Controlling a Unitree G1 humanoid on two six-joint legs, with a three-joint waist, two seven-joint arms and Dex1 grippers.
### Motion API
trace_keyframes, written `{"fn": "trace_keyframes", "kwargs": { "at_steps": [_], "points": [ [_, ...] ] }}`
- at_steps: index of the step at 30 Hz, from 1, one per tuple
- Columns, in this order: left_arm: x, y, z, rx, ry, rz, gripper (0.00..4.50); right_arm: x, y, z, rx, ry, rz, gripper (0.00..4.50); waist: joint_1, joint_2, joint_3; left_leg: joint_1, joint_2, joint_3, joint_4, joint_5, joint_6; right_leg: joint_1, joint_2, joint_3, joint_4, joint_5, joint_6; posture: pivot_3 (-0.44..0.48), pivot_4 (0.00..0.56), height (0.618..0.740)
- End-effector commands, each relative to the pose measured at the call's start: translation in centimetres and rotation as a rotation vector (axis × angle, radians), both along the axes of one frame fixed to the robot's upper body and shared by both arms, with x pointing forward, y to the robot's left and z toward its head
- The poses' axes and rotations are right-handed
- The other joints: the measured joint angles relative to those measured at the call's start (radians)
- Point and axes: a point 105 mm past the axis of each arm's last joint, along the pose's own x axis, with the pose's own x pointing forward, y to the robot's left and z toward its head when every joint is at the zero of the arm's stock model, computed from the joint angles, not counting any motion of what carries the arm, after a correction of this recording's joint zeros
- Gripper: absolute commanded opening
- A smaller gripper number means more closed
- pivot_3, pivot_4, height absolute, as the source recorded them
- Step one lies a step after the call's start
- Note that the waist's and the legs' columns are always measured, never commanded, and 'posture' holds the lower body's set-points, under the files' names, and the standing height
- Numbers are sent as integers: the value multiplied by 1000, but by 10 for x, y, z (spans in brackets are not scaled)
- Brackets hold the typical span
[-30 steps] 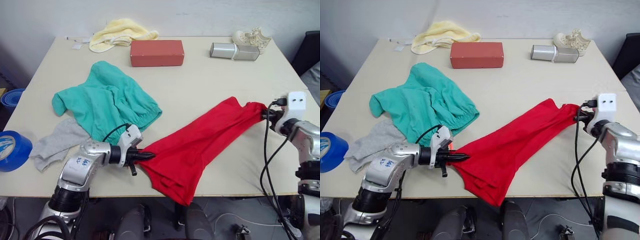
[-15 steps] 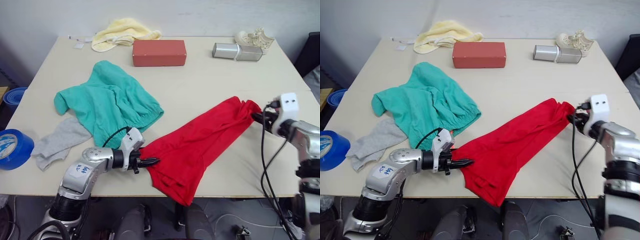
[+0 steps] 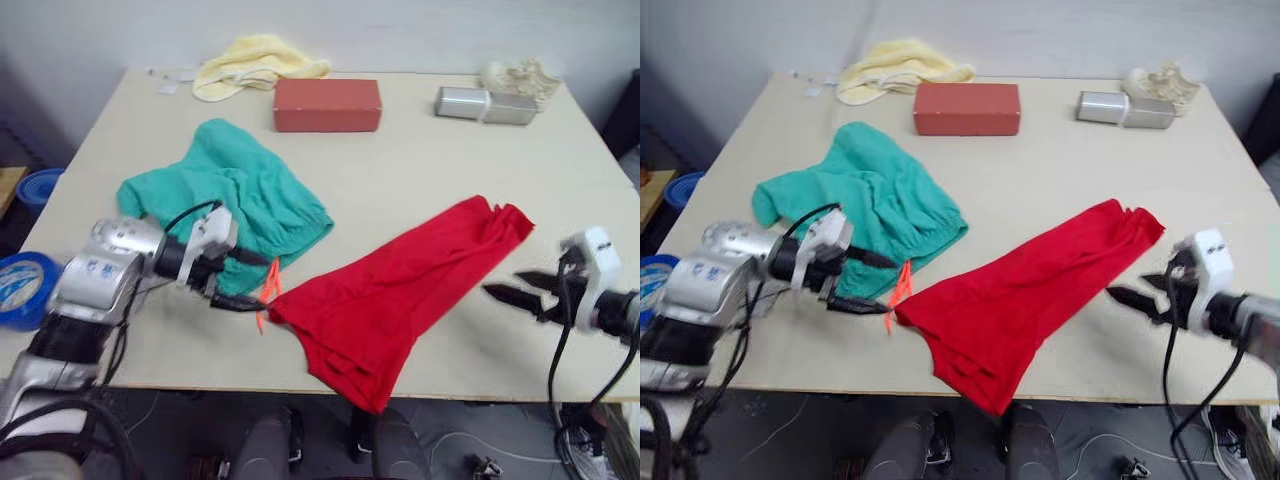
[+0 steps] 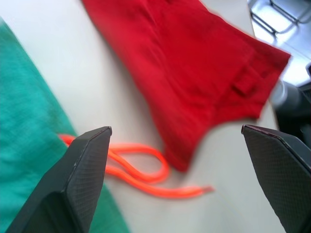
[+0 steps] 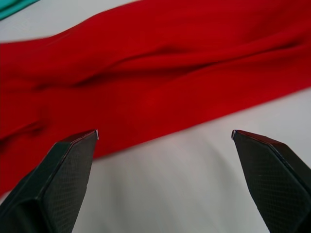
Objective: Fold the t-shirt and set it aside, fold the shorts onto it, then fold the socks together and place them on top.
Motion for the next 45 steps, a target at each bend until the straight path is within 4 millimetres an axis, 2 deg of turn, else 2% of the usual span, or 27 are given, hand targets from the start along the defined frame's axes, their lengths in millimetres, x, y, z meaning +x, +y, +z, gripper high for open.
{"fn": "trace_keyframes", "kwargs": {
  "at_steps": [1, 5, 8, 10, 16, 20, 25, 29, 39, 43, 45],
  "points": [
    [18, -19, 16, -41, -34, -3, 4500, -16, 22, -6, 13, 23, 27, 4480, 3, 0, 0, -1, 0, 0, 2, 1, 4, 0, 0, 0, 0, 0, 1, 0, 150, 740],
    [30, -45, 14, -54, -9, -27, 4500, -22, 29, -20, -20, 44, -11, 4480, -2, 0, 0, -6, -3, 1, 5, 0, 8, -1, -2, 0, -3, 4, 6, 0, 150, 740],
    [45, -90, 4, -33, -5, -66, 4500, -31, 46, -31, 9, 107, -15, 4480, 1, -3, -1, -6, -3, 2, 5, 2, 13, -2, -2, 1, -4, 5, 7, 0, 150, 740],
    [55, -109, -2, -12, -22, -63, 4500, -38, 58, -36, 36, 138, 2, 4480, 2, -4, -1, -8, -3, 0, 6, 2, 13, -2, -1, -2, -4, 5, 7, 0, 150, 740],
    [71, -153, -12, -25, -39, -9, 4500, -43, 84, -45, 130, 170, -21, 4480, -7, -6, -1, -9, -2, 1, 5, 1, 14, -4, 1, -1, -5, 4, 7, 0, 150, 740],
    [71, -173, -21, -2, -22, -1, 4500, -45, 92, -53, 104, 194, -31, 4480, -8, -8, -2, -9, -2, 1, 6, 1, 15, -4, 1, -1, -3, 4, 6, 0, 150, 740],
    [69, -191, -31, 1, 1, 24, 4500, -59, 99, -60, 90, 234, 8, 4480, -5, -9, -3, -9, -1, 0, 5, -1, 18, -4, 1, -2, -3, 4, 6, 0, 150, 740],
    [78, -193, -35, 20, -46, 109, 4500, -68, 107, -61, 108, 254, 42, 4480, -5, -10, -4, -9, -1, 0, 5, -1, 18, -4, 1, -2, -3, 4, 5, 0, 150, 740],
    [91, -185, -23, -33, -33, 212, 4500, -62, 111, -62, 99, 250, 25, 4480, -9, -12, -5, -9, -1, 0, 5, -2, 19, -4, 1, -2, -2, 4, 5, 0, 150, 740],
    [88, -189, -29, -26, -6, 205, 4500, -62, 112, -64, 100, 254, 19, 4480, -13, -13, -6, -8, -1, 0, 5, -2, 19, -4, 1, -2, -2, 4, 5, 0, 150, 740],
    [81, -195, -40, -10, 35, 188, 4500, -62, 112, -66, 93, 260, 16, 4480, -14, -14, -6, -8, -1, 0, 5, -2, 19, -4, 1, -2, -2, 4, 5, 0, 150, 740]
  ]
}}
